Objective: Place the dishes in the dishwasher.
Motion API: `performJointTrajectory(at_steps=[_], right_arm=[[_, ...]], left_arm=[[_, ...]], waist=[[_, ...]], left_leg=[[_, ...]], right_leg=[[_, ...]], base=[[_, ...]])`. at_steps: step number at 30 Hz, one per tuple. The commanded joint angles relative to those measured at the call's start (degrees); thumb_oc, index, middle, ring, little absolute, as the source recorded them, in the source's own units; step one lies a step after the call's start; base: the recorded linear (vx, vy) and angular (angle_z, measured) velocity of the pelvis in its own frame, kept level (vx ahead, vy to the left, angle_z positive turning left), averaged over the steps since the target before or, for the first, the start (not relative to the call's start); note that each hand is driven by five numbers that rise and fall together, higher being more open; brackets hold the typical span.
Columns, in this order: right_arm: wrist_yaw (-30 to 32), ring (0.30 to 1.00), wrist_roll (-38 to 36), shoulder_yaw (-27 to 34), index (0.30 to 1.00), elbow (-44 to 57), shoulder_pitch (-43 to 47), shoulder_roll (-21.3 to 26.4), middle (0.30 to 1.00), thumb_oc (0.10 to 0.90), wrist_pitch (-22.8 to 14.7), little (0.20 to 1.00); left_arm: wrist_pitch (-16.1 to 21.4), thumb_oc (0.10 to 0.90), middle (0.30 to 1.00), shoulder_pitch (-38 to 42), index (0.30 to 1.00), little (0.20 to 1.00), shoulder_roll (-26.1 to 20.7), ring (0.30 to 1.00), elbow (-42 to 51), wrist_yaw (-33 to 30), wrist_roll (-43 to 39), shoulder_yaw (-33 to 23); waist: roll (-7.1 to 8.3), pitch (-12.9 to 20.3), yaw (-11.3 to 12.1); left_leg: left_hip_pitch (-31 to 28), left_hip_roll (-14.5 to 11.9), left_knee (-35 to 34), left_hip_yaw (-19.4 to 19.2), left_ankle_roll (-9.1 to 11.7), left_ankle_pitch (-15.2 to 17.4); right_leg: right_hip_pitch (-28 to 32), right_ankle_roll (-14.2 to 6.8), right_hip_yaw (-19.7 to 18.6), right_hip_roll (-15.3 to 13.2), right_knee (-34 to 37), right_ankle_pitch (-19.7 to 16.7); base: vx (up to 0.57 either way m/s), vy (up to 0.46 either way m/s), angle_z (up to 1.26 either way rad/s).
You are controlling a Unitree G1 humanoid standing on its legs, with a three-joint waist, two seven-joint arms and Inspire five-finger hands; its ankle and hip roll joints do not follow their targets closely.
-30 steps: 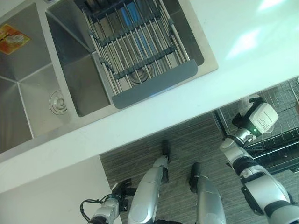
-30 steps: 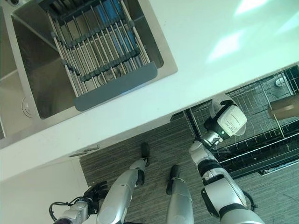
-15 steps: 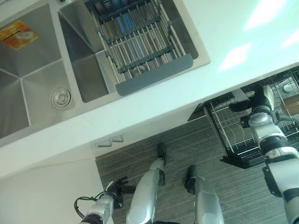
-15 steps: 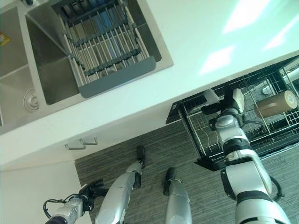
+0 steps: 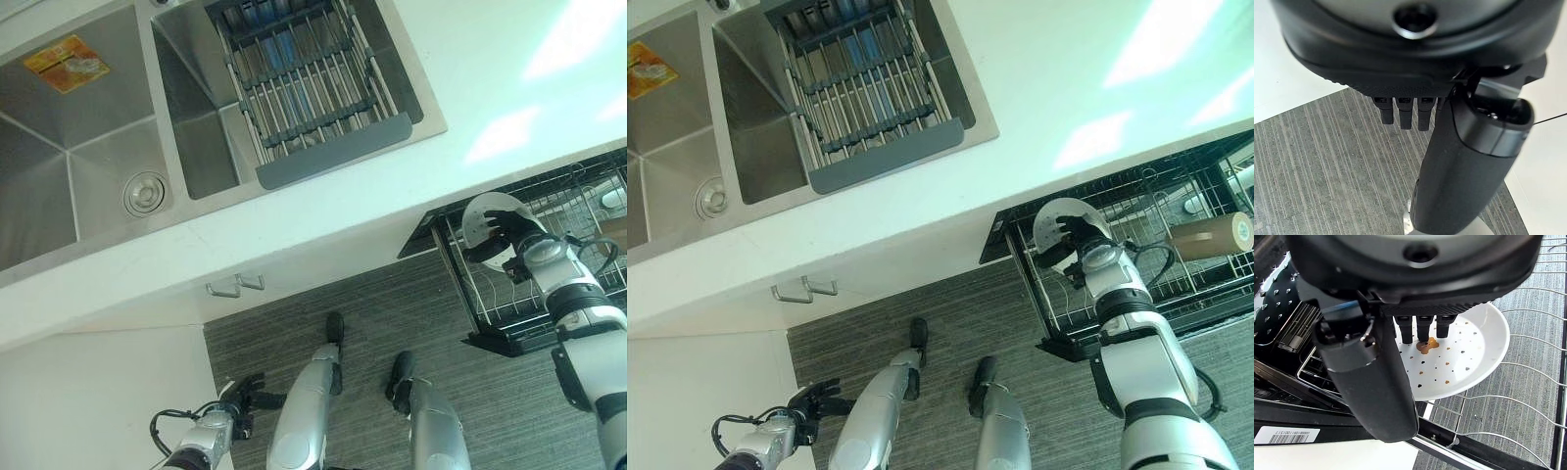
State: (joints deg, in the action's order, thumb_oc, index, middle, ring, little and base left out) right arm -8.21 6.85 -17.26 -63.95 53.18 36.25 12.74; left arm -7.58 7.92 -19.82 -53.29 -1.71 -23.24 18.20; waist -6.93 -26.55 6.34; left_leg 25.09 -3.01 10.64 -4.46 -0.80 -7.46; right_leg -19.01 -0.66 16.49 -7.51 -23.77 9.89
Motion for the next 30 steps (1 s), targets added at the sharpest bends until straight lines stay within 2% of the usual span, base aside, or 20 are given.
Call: performJointTrajectory(at_steps=[1, 3, 8, 14, 18, 19, 22, 24, 25, 26, 30], right_arm=[[-7.34, 0.900, 0.19, -4.62, 0.900, -9.00, -7.98, -3.01, 0.900, 0.800, 4.83, 0.900], [-6.22, 0.900, -5.54, -4.08, 0.900, -7.51, -6.95, -2.93, 0.900, 0.800, 5.55, 0.900], [-2.48, 0.900, -12.38, -2.03, 0.900, 0.54, -9.11, -2.24, 0.900, 0.800, 5.47, 0.900], [10.52, 0.900, -13.01, 2.47, 0.900, 24.28, -18.96, 0.45, 0.900, 0.800, 7.69, 0.900], [17.74, 0.900, -12.82, 8.18, 0.900, 39.26, -26.80, 1.50, 0.900, 0.800, 6.86, 0.900], [18.83, 0.900, -12.56, 9.42, 0.900, 42.37, -28.21, 1.42, 0.900, 0.800, 6.66, 0.900], [19.58, 0.900, -10.87, 12.98, 0.900, 50.78, -33.50, 1.22, 0.900, 0.800, 6.14, 0.900], [18.85, 0.900, -10.17, 13.85, 0.900, 52.97, -35.58, 0.94, 0.900, 0.800, 5.60, 0.900], [19.50, 0.900, -10.01, 14.72, 0.900, 54.12, -37.06, 1.00, 0.900, 0.800, 4.17, 0.900], [20.20, 0.900, -10.43, 15.36, 0.900, 55.08, -37.41, 1.03, 0.900, 0.800, 3.34, 0.900], [20.69, 0.900, -11.01, 17.20, 0.900, 58.44, -39.26, 0.51, 0.900, 0.800, 1.39, 0.900]], left_arm=[[-0.63, 0.800, 0.900, -0.25, 0.900, 0.900, -1.01, 0.900, -1.52, 0.02, 1.57, 0.25], [-0.89, 0.800, 0.900, -0.42, 0.900, 0.900, -1.47, 0.900, -1.48, 0.17, 1.32, -0.05], [-0.90, 0.800, 0.900, -1.92, 0.900, 0.900, -1.96, 0.900, -0.56, 0.44, 0.73, -1.44], [-0.41, 0.800, 0.900, -4.65, 0.900, 0.900, -1.57, 0.900, 0.80, -0.92, -1.24, -4.80], [0.21, 0.800, 0.900, -6.13, 0.900, 0.900, -0.52, 0.900, 0.39, -1.98, -1.54, -7.70], [0.24, 0.800, 0.900, -6.10, 0.900, 0.900, -0.32, 0.900, 0.43, -2.22, -1.63, -8.36], [0.53, 0.800, 0.900, -7.36, 0.900, 0.900, 0.34, 0.900, 0.11, -2.74, -1.74, -10.20], [0.56, 0.800, 0.900, -7.83, 0.900, 0.900, 0.64, 0.900, -0.06, -2.89, -1.79, -11.02], [1.00, 0.800, 0.900, -8.44, 0.900, 0.900, 0.75, 0.900, -0.65, -2.74, -1.82, -11.68], [1.24, 0.800, 0.900, -8.52, 0.900, 0.900, 0.71, 0.900, -0.85, -2.49, -1.74, -12.20], [0.85, 0.800, 0.900, -8.98, 0.900, 0.900, 1.05, 0.900, -1.22, -2.53, -1.36, -13.27]], waist=[[-2.79, -3.24, 0.82], [-2.56, -3.24, 0.78], [-1.59, -3.24, -0.18], [0.89, -3.24, -3.36], [2.77, -3.24, -5.49], [3.00, -3.24, -5.92], [4.17, -3.24, -7.33], [4.58, -3.24, -7.84], [5.04, -3.24, -8.11], [5.09, -3.24, -8.21], [5.58, -3.24, -8.72]], left_leg=[[-1.64, 1.63, 6.55, -0.64, -0.84, 14.54], [-2.03, 1.59, 6.55, -0.62, -0.75, 14.55], [-2.61, 1.14, 6.55, -0.92, -0.68, 14.77], [-3.38, 0.27, 6.55, -1.93, -0.85, 15.51], [-4.22, -0.10, 6.55, -2.42, -1.11, 16.34], [-3.32, -0.46, 6.55, -2.85, -1.40, 15.47], [-4.49, -0.56, 6.55, -3.34, -1.59, 16.07], [-5.17, -0.64, 6.55, -3.70, -1.71, 16.30], [-6.97, -0.48, 6.55, -3.54, -1.55, 17.58], [-6.44, -0.84, 6.55, -4.05, -1.80, 16.62], [-8.10, -0.83, 6.55, -4.30, -1.66, 17.29]], right_leg=[[-1.04, -2.42, -0.65, -0.21, 6.59, -2.64], [-0.58, -2.31, -0.92, 0.01, 6.59, -2.48], [-0.23, -2.18, -1.73, 0.70, 6.59, -2.37], [-0.37, -2.19, -4.32, 2.25, 6.59, -2.35], [-0.12, -2.50, -6.20, 3.13, 6.59, -2.27], [-1.14, -2.09, -6.04, 3.37, 6.59, -3.34], [-0.39, -2.35, -7.17, 3.70, 6.59, -3.15], [0.14, -2.36, -7.60, 3.81, 6.59, -3.01], [1.88, -2.82, -8.33, 3.77, 6.59, -1.76], [1.37, -2.29, -7.95, 3.88, 6.59, -2.67], [3.09, -2.39, -8.22, 3.94, 6.59, -2.02]], base=[[0.00, 0.000, 0.00], [0.00, 0.000, 0.00], [0.00, 0.000, 0.00], [0.02, 0.033, -0.13], [0.00, 0.020, -0.14], [-0.06, 0.014, -0.23], [-0.01, 0.021, -0.18], [0.06, 0.021, -0.21], [0.03, 0.004, -0.09], [0.02, -0.006, -0.06], [-0.01, -0.007, -0.06]])
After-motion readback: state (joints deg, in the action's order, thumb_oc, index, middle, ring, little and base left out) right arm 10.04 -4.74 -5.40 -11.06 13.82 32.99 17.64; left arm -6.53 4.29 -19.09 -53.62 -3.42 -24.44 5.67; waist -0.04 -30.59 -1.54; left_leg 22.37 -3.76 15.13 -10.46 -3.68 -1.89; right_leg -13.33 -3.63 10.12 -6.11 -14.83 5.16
